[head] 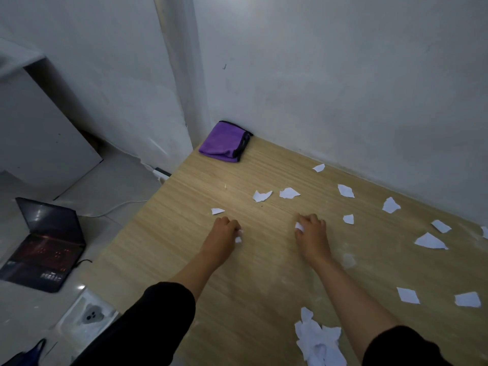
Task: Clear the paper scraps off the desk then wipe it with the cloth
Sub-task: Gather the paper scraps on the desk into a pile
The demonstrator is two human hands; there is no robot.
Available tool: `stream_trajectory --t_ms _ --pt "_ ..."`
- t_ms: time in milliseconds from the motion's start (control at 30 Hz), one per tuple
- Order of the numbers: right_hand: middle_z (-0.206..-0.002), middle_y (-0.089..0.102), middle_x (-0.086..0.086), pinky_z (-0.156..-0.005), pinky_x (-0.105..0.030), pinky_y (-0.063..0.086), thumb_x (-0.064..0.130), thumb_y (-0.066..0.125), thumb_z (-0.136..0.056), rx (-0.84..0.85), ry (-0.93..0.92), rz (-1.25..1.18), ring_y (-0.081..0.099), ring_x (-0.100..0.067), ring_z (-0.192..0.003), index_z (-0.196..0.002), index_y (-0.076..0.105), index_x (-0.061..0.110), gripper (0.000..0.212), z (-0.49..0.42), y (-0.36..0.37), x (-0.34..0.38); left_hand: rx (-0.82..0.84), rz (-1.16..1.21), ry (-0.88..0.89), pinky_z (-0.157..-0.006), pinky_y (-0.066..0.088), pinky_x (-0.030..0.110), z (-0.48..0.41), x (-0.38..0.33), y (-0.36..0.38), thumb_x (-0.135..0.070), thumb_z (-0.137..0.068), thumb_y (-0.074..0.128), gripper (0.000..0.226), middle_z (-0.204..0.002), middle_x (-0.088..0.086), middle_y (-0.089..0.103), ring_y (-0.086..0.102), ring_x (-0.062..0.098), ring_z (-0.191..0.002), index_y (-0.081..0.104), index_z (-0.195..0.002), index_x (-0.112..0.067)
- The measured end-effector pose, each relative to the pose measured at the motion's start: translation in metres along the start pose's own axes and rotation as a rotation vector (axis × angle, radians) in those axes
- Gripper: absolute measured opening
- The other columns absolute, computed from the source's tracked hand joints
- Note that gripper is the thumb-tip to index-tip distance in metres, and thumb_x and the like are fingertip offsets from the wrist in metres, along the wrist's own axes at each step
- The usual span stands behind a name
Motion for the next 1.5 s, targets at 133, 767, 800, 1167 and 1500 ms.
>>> stream_trajectory --t_ms 133,767,800,1167,1500 --pt "-0.109 0.056 -0.015 -0.089 -0.034 0.041 0.0 0.051 -0.087 -0.039 0.052 -0.035 0.044 -0.027 -0.105 -0.112 0.058 0.005 0.027 -0.008 0.004 -0.003 -0.159 0.063 -0.104 -0.093 0.038 0.03 -0.017 0.025 -0.029 -0.003 -0.084 0.06 0.008 -0.127 0.018 0.048 0.039 0.031 -0.119 0.065 -0.088 0.001" --pt "-0.129 0.053 -0.002 -0.09 -0.035 0.036 0.012 0.049 -0.09 0.062 -0.125 0.046 0.045 -0.024 -0.114 -0.095 0.061 0.011 0.013 -0.093 0.014 0.036 0.052 0.288 -0.025 -0.077 0.041 0.02 -0.099 -0.031 -0.007 0.002 -0.079 0.062 0.046 -0.125 0.01 0.05 0.056 0.021 -0.099 0.053 -0.123 -0.009" --pt "-0.121 0.056 -0.004 -0.088 -0.034 0.037 0.008 0.051 -0.088 0.036 -0.138 0.035 0.045 -0.025 -0.109 -0.095 0.062 0.011 0.013 -0.093 0.011 0.038 0.085 0.262 -0.011 -0.081 0.04 0.021 -0.104 -0.037 0.0 0.002 -0.079 0.062 0.048 -0.128 0.012 0.049 0.055 0.023 -0.104 0.051 -0.125 -0.007" --pt "-0.106 0.058 -0.006 -0.074 -0.03 0.041 -0.001 0.047 -0.088 0.019 -0.169 0.086 0.048 -0.023 -0.104 -0.107 0.065 0.01 0.028 -0.089 0.009 0.042 0.123 0.132 -0.108 -0.08 0.043 0.031 -0.1 -0.032 0.023 0.0 -0.085 0.055 0.033 -0.115 0.02 0.052 0.055 0.031 -0.102 0.056 -0.118 0.0" --pt "-0.103 0.061 -0.012 -0.071 -0.027 0.04 -0.005 0.045 -0.087 0.016 -0.045 -0.1 0.056 -0.026 -0.098 -0.097 0.067 0.004 0.026 -0.072 -0.014 0.019 0.092 0.131 -0.151 -0.071 0.037 0.024 -0.064 -0.036 0.023 -0.001 -0.089 0.046 0.022 -0.111 0.019 0.053 0.055 0.027 -0.094 0.063 -0.103 -0.003"
Point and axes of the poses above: each hand's wrist, its own z-axis away from the middle knuckle, its own y-axis out of the palm, x = y × z, the point moved 9 cm from there along -z, towards the middle knuckle
